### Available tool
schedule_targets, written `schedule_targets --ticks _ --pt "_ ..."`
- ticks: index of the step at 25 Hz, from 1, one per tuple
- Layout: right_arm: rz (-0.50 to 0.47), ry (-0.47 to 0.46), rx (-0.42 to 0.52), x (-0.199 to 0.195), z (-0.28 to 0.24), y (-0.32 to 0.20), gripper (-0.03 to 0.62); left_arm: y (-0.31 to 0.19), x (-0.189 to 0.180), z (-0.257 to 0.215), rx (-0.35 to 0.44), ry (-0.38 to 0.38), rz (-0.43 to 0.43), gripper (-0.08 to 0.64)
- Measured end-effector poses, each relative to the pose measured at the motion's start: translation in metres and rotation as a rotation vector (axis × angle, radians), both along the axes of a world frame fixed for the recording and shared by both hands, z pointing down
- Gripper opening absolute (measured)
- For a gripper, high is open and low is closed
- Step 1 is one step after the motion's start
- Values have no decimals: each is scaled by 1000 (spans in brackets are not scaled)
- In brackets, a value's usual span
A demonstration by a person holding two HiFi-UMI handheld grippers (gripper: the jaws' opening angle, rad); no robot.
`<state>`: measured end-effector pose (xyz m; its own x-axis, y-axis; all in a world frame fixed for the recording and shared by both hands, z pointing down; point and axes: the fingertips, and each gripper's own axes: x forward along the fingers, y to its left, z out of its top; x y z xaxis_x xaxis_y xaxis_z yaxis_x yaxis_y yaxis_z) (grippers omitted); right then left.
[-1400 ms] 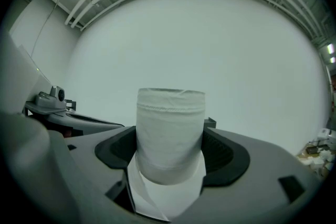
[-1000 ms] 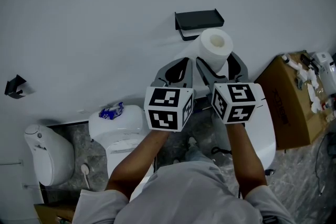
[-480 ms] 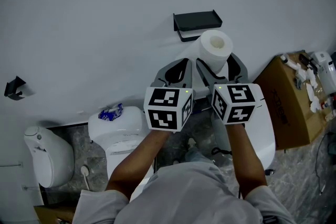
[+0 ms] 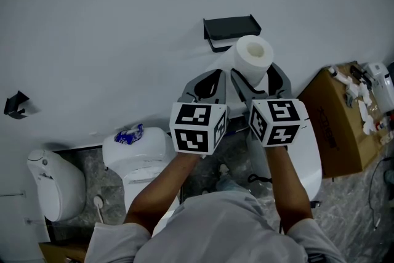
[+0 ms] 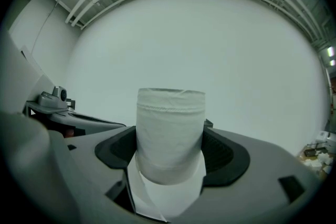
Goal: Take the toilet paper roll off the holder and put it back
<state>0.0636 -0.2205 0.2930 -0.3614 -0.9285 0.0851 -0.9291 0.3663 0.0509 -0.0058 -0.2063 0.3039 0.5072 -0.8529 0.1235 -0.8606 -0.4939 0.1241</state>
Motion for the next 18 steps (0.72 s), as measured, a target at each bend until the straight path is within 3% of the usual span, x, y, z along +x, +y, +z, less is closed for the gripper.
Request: schedule_targets --ticks 18 --pt "-26 -12 53 0 -28 -50 383 -49 -7 -12 22 -3 -35 5"
